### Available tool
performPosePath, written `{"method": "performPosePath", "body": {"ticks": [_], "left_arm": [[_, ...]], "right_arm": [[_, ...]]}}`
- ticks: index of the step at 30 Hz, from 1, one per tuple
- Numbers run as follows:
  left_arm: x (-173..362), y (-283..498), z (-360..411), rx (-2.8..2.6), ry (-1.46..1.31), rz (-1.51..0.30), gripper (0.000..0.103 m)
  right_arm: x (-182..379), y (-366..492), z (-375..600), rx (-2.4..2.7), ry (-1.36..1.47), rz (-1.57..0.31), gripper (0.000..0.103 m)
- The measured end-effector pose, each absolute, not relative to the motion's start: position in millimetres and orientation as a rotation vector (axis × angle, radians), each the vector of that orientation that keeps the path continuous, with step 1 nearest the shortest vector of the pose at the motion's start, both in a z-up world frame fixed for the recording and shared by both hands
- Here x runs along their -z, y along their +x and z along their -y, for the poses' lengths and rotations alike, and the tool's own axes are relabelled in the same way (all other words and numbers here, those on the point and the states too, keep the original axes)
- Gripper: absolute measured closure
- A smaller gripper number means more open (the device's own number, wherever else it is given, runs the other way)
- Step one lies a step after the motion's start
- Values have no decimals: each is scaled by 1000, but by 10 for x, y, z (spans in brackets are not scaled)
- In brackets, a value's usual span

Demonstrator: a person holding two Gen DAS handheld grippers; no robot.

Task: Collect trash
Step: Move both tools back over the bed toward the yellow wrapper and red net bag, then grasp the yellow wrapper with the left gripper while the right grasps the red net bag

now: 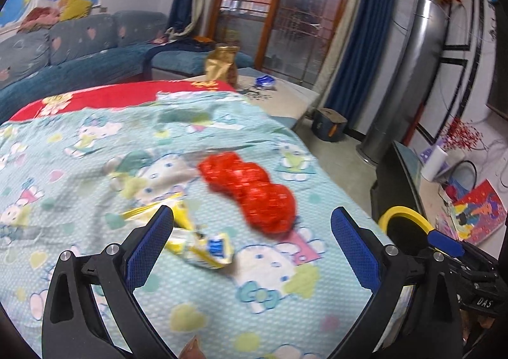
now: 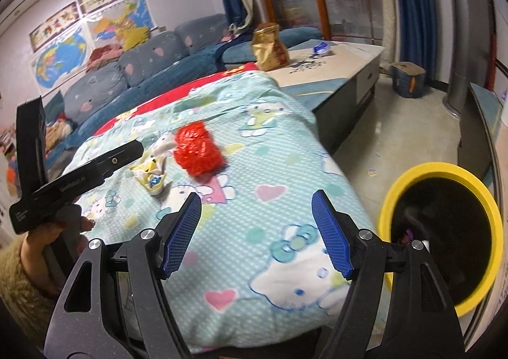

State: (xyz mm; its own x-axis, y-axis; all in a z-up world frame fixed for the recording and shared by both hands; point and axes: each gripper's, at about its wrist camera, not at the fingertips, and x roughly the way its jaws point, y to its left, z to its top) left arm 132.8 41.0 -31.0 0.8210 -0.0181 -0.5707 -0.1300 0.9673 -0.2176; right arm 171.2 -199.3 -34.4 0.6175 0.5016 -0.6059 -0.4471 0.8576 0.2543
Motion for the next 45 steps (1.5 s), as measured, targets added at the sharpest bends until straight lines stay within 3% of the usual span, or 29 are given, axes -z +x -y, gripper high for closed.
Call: {"method": "performPosePath", "body": {"ticks": [17, 19, 24, 28, 30, 32, 35, 45], "left_arm": [[588, 1215, -1071, -80, -413, -698, 8], [635, 1233, -1089, -60, -437, -712, 18], [762, 1315, -1111, -15, -501, -752, 27], [888, 1368, -1144, 35, -602, -783, 29], [940, 1400, -1145, 41, -627, -792, 29], [977, 1426, -1131, 45, -636, -802, 31], [1051, 1469, -1112, 44, -659, -820, 40], [1062, 1546, -987, 34, -616, -816, 76]], "right_arm": [[635, 2403, 1098, -639, -2, -855, 39], [687, 2487, 995, -652, -18, -873, 39], [753, 2613, 838, -676, -53, -888, 41], [766, 2665, 732, -718, -59, -899, 53], [779, 2659, 670, -739, -79, -900, 63], [801, 2653, 636, -750, -92, -903, 82], [791, 2622, 670, -750, -83, -890, 93], [619, 2401, 1020, -725, -10, -822, 98]]}}
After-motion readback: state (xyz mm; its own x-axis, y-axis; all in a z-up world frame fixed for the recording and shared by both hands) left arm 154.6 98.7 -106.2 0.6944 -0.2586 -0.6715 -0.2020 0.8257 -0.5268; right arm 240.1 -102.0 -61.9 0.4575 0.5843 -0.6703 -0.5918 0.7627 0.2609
